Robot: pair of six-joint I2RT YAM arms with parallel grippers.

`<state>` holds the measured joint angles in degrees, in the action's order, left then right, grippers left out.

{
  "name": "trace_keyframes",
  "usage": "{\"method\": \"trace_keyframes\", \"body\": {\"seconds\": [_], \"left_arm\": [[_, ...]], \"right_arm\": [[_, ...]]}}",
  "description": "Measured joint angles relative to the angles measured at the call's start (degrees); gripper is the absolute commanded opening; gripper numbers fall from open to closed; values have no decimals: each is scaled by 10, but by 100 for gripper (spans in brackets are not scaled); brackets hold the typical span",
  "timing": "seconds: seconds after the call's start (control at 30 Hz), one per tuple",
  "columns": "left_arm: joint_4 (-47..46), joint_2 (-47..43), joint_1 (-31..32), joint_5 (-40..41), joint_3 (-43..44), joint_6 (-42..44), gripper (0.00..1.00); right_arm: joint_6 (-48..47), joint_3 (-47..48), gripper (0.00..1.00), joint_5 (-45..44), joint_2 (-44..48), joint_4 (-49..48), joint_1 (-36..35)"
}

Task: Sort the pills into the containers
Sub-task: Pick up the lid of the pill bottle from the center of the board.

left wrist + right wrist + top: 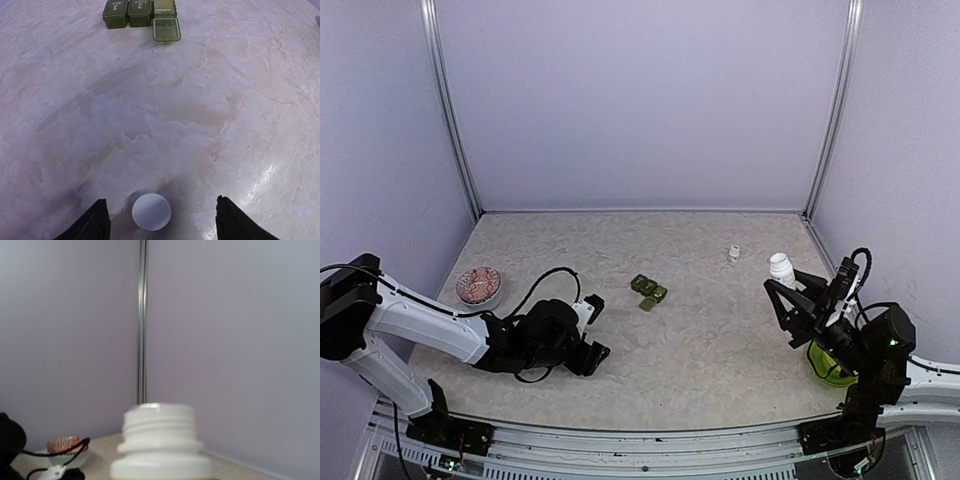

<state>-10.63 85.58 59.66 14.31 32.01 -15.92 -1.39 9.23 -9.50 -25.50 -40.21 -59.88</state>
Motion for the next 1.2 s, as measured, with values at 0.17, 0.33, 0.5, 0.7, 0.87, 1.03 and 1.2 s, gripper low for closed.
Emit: {"method": "trace_keyframes", "body": {"seconds": [0.17,0.33,0.5,0.7,0.87,1.03,1.2], "left_arm": [[0,19,-3,-5,0,-6,61],[-3,38,-7,-14,0,-8,55],[-12,51,-10,-22,0,-12,47],[-30,56,-20,-30,-1,-18,35],[-44,66,-23,-37,-1,-19,32],[-52,71,-23,-45,-1,-23,34],[-52,73,-23,-48,-2,-25,49]], "right_arm": [[6,-1,11,0,0,18,0],[9,-1,11,0,0,26,0],[10,-1,11,0,0,27,0],[11,-1,11,0,-1,27,0],[13,-5,11,0,-1,27,0],[14,-7,11,0,-1,27,0],[15,-8,11,0,-1,27,0]]}}
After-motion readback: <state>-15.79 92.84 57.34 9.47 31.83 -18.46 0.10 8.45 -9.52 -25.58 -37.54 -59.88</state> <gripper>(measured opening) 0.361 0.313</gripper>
